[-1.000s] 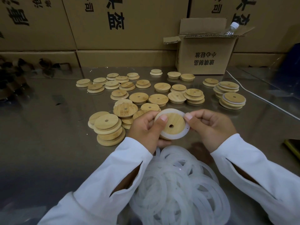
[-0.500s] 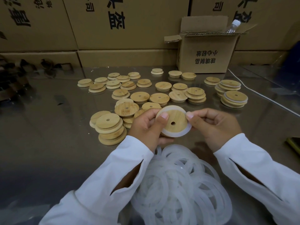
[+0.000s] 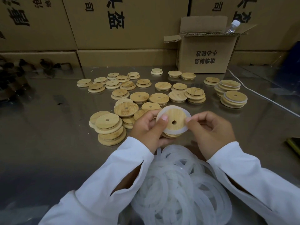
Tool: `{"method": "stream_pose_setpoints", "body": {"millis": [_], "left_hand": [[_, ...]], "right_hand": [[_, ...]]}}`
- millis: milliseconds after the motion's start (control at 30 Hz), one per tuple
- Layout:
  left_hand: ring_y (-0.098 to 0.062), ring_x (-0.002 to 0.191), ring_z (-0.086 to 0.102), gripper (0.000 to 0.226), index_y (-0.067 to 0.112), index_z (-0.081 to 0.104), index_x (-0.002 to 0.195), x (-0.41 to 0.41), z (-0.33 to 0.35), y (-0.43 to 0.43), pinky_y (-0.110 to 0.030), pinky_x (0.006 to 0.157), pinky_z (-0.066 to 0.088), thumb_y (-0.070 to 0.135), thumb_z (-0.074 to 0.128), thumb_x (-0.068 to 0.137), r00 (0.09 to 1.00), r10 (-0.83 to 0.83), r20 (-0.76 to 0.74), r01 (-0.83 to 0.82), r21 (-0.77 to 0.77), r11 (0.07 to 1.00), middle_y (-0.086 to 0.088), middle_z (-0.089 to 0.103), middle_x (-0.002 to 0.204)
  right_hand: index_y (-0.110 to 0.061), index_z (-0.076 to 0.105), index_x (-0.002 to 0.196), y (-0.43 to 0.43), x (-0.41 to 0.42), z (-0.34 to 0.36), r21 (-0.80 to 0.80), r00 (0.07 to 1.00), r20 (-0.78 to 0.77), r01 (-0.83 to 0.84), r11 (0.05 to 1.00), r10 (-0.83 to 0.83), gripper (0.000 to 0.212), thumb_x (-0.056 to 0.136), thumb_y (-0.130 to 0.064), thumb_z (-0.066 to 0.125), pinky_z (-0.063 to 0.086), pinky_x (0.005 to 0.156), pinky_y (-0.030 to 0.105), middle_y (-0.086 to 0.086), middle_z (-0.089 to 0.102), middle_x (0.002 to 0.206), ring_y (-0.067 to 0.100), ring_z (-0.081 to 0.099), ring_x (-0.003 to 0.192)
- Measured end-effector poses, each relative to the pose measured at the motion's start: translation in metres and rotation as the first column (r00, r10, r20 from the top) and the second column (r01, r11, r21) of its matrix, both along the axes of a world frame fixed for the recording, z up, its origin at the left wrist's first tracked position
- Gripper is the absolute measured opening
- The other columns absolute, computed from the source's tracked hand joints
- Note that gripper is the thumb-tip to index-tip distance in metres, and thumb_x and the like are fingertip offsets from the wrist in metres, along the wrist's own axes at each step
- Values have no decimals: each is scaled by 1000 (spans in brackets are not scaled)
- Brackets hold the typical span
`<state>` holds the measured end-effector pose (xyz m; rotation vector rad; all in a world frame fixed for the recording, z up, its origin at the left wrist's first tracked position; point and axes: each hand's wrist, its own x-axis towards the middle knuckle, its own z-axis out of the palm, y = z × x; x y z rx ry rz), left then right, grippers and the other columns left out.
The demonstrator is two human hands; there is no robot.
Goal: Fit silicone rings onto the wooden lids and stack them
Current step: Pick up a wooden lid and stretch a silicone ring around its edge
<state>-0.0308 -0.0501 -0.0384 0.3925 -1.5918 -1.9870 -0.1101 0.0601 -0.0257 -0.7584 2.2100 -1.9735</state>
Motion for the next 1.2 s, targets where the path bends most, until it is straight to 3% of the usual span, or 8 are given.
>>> {"method": "stream_pose_setpoints", "body": {"millis": [133, 233, 367, 500, 767, 933, 1067, 1200], "left_hand": [[-29, 94, 64, 22, 10, 60, 108, 2, 3, -1, -40, 74, 57, 10, 54, 87, 998, -32, 53, 31, 6, 999, -7, 68, 92], [-27, 82, 66, 7, 20, 67, 88, 3, 3, -1, -51, 78, 55, 16, 64, 83, 996, 39, 82, -29, -121, 992, -3, 71, 77], [-47, 79, 62, 5, 22, 67, 82, 6, 4, 1, -61, 74, 48, 24, 67, 77, 992, 112, 64, -95, -219, 971, -13, 71, 78], [-29, 81, 65, 9, 15, 66, 91, 4, 4, -1, -43, 78, 53, 13, 58, 86, 991, 132, 30, -121, -250, 961, -11, 69, 80], [-12, 74, 67, 11, 18, 68, 87, 6, 5, -4, -23, 71, 54, 11, 60, 84, 995, 93, 42, -80, -249, 965, 4, 72, 72], [-19, 80, 67, 13, 21, 68, 84, 6, 4, -4, -41, 81, 55, 11, 60, 85, 989, 118, 85, -92, -268, 959, -1, 71, 77], [-34, 89, 66, 13, 23, 68, 81, 6, 6, -5, -57, 80, 52, 15, 59, 86, 985, 140, 103, -121, -176, 977, -4, 71, 78], [-28, 82, 67, 11, 22, 69, 85, 8, 8, -4, -53, 75, 55, 19, 59, 86, 986, 145, 88, -126, -191, 973, -1, 71, 73]], "right_hand": [[-17, 62, 69, 2, -3, -1, 31, 999, -23, -32, 999, 32, 12, 78, -14, 67, 53, 69, 30, -1, 66, 71, 14, 63, 68], [-22, 62, 67, 5, -4, 1, 90, 984, -124, -116, 989, 127, 12, 76, -15, 69, 53, 67, 27, -6, 66, 68, 10, 62, 67], [-26, 62, 70, 6, -3, 1, 147, 961, -219, -140, 979, 170, 6, 70, -26, 69, 50, 66, 17, -11, 66, 69, 0, 61, 69], [-26, 61, 69, 4, 0, 0, 104, 966, -238, -75, 992, 98, 12, 64, -37, 64, 50, 64, 21, -16, 66, 73, 0, 61, 67], [-25, 65, 63, 8, -9, 5, 199, 969, -218, -69, 978, 113, 12, 75, -23, 69, 53, 73, 36, -8, 67, 77, 12, 62, 75], [-25, 65, 64, 13, -17, 9, 374, 966, -128, -164, 913, 226, 15, 79, -24, 68, 47, 71, 23, -6, 66, 75, 14, 61, 76], [-27, 64, 64, 13, -17, 11, 386, 952, -134, -205, 900, 274, 16, 79, -24, 67, 49, 73, 31, -4, 66, 73, 19, 61, 75], [-26, 65, 66, 13, -16, 10, 313, 946, -148, -233, 921, 290, 14, 79, -20, 68, 51, 77, 37, -3, 67, 74, 24, 61, 77]]}}
